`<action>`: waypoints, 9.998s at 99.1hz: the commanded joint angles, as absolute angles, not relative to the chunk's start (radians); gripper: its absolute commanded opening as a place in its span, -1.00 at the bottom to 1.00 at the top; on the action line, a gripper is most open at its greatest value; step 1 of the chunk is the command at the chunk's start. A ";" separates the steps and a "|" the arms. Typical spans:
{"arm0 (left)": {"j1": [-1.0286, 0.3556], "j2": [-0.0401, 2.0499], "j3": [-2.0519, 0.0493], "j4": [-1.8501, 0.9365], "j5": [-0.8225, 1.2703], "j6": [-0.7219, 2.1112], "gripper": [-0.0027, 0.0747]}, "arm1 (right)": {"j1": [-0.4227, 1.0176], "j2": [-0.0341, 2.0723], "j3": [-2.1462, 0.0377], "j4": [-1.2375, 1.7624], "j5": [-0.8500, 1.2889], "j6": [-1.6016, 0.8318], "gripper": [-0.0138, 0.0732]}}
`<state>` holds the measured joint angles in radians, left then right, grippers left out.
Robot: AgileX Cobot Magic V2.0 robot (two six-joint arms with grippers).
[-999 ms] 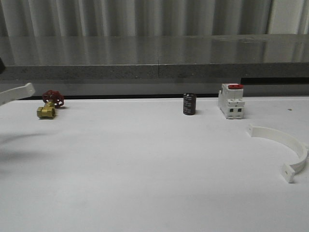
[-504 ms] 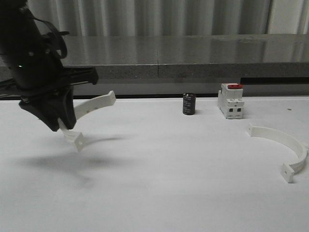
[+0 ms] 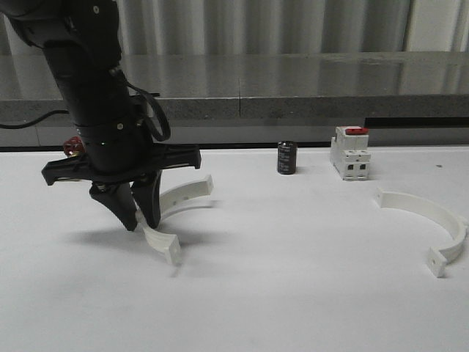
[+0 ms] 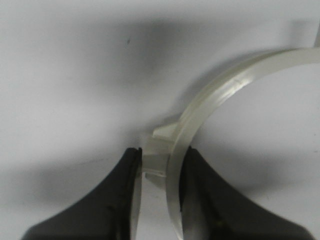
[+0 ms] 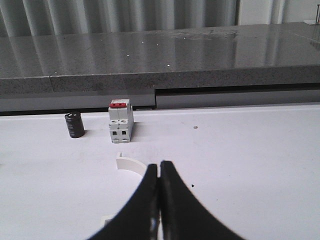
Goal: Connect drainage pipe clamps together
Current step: 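Carry the clamp half with the left gripper toward the table center, then open the left gripper, release the clamp half, and lift away, then move the right gripper over the other white clamp half, then grasp the second clamp half by its tab with the right gripper, then carry it to the first half and press their ends together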
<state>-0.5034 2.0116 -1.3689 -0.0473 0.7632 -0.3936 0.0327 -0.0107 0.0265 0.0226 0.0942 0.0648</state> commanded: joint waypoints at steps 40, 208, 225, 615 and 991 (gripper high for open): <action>-0.511 1.986 -1.416 -0.015 0.733 -0.427 -0.91 | 0.027 -0.030 0.010 0.022 0.011 0.056 -0.84; -0.392 1.455 -1.187 0.193 0.540 -0.351 0.77 | 0.027 -0.030 0.010 0.022 0.011 0.056 -0.84; -0.321 1.266 -1.015 0.193 0.461 -0.309 0.77 | 0.027 -0.030 0.010 0.022 0.011 0.056 -0.84; -0.202 0.376 -0.441 0.203 0.382 -0.309 -0.99 | 0.061 1.752 -1.021 0.046 0.496 0.056 0.26; -0.202 0.376 -0.441 0.203 0.382 -0.309 -0.99 | 0.638 2.032 -1.527 -0.195 0.729 0.909 -0.38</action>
<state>-0.2017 0.3719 -0.4152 0.2057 0.4514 -0.3105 0.6381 2.0749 -1.4960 -0.1978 0.7441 0.9095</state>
